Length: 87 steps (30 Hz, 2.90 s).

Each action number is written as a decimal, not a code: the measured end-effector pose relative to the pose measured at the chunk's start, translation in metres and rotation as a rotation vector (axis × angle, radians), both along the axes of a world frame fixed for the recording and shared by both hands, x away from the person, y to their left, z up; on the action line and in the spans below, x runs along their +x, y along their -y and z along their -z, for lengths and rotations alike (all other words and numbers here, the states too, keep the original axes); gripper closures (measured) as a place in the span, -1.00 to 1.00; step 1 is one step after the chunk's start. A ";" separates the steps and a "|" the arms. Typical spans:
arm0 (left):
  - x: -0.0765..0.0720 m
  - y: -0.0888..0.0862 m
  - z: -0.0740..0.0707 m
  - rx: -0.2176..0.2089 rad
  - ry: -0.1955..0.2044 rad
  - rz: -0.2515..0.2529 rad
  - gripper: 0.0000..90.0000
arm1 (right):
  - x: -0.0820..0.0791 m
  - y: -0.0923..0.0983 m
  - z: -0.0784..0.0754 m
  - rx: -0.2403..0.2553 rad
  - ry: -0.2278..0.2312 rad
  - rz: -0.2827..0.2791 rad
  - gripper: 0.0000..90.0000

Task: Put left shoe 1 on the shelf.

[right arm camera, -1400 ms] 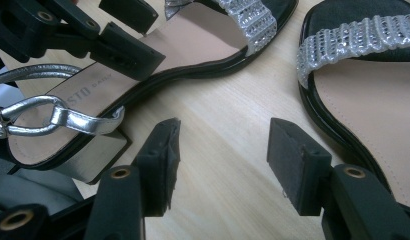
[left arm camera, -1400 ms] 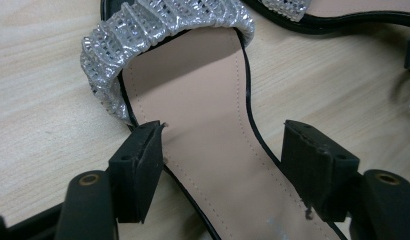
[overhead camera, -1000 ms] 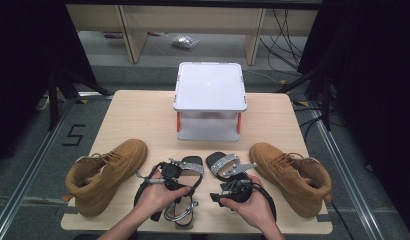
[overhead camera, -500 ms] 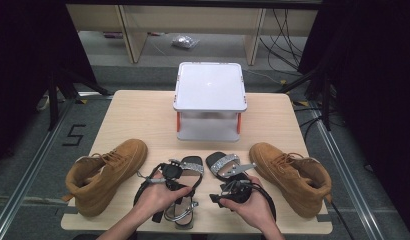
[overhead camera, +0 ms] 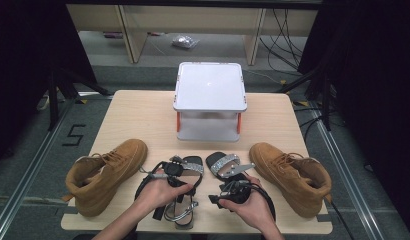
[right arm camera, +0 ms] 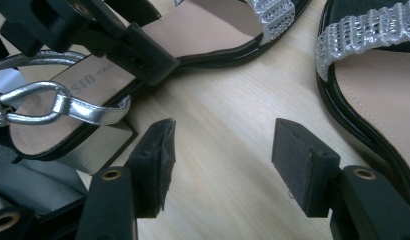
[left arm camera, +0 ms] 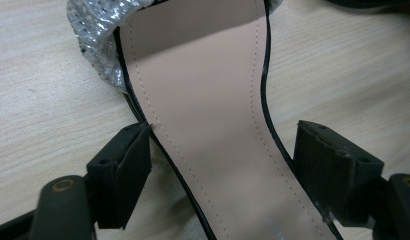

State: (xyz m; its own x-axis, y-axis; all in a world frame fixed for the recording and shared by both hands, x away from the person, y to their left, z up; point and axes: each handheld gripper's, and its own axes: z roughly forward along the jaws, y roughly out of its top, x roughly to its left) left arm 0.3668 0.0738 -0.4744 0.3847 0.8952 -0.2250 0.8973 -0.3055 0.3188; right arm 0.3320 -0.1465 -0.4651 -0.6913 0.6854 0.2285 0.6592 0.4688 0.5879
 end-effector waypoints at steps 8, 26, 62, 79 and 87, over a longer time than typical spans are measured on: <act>-0.002 0.005 0.005 -0.011 -0.046 -0.043 -0.59 | 0.000 0.000 0.003 -0.013 -0.032 0.004 -0.07; 0.001 -0.003 -0.006 0.088 -0.096 0.064 -0.24 | -0.001 0.001 0.001 0.005 -0.023 -0.003 -0.08; 0.008 0.000 0.004 0.194 -0.137 0.158 -0.29 | -0.003 0.002 0.001 -0.007 -0.056 0.040 -0.08; 0.015 -0.015 0.003 0.190 -0.057 0.141 -0.08 | -0.002 0.007 -0.002 0.013 -0.041 0.040 -0.08; 0.016 -0.021 -0.005 0.165 -0.034 0.119 -0.05 | -0.001 0.008 0.000 0.021 -0.015 0.031 -0.08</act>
